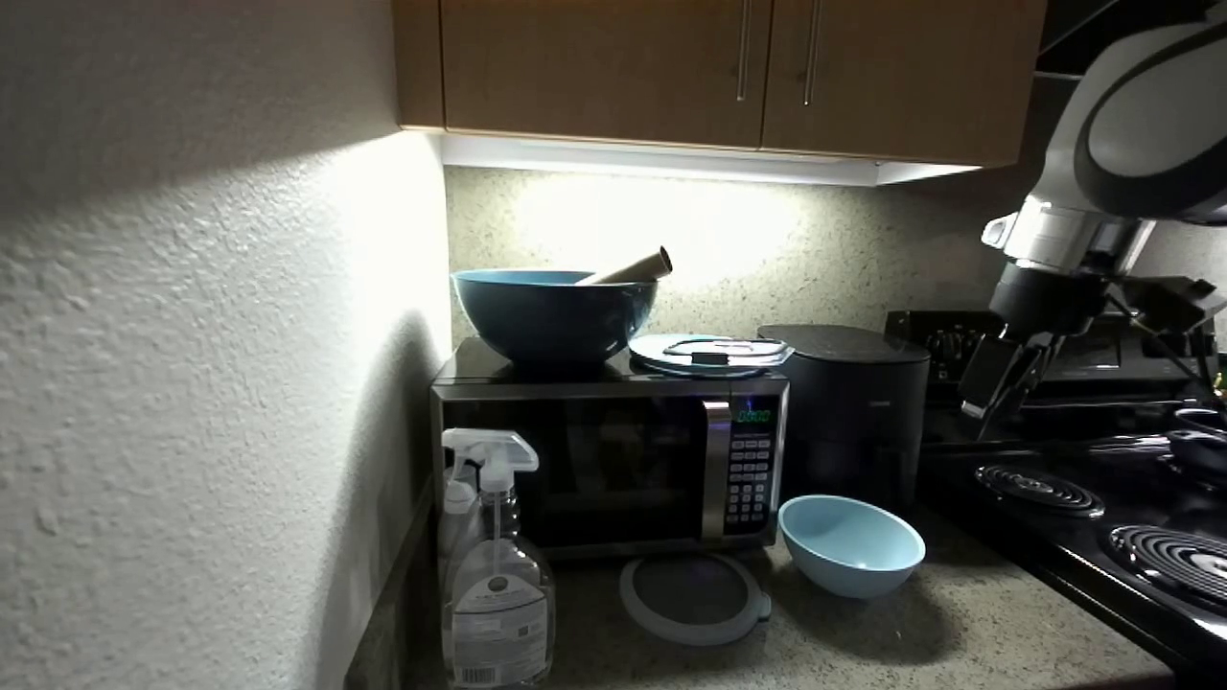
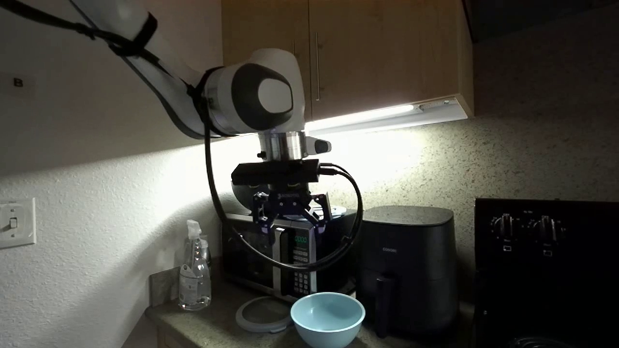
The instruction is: Pick up the bowl and put it on top of the air fryer
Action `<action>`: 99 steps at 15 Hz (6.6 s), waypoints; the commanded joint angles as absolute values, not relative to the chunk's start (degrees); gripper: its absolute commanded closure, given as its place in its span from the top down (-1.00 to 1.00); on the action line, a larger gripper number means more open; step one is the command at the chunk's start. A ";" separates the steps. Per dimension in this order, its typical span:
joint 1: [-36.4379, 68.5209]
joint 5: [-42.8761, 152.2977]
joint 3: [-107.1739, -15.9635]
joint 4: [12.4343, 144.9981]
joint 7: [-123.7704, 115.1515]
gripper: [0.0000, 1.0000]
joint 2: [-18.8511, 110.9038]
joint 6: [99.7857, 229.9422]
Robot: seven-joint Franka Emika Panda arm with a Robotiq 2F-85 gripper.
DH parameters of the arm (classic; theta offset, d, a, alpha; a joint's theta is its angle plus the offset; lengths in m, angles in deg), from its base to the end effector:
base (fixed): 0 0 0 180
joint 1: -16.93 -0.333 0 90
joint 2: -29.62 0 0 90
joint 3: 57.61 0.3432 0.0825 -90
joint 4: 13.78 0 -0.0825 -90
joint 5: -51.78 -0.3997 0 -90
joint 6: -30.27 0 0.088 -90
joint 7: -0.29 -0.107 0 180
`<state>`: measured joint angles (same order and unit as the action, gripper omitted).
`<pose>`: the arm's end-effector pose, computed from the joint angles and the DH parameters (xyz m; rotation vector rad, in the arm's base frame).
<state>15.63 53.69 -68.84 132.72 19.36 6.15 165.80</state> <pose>0.4222 -0.0761 0.4432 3.1077 0.2937 0.3416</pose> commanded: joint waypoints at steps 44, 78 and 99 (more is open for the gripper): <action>30.73 36.97 -67.15 105.66 24.41 1.00 47.98 151.23; 36.91 29.29 -60.77 101.73 26.82 -0.48 54.10 158.47; 33.93 21.04 -63.98 124.12 30.04 -0.96 24.09 166.32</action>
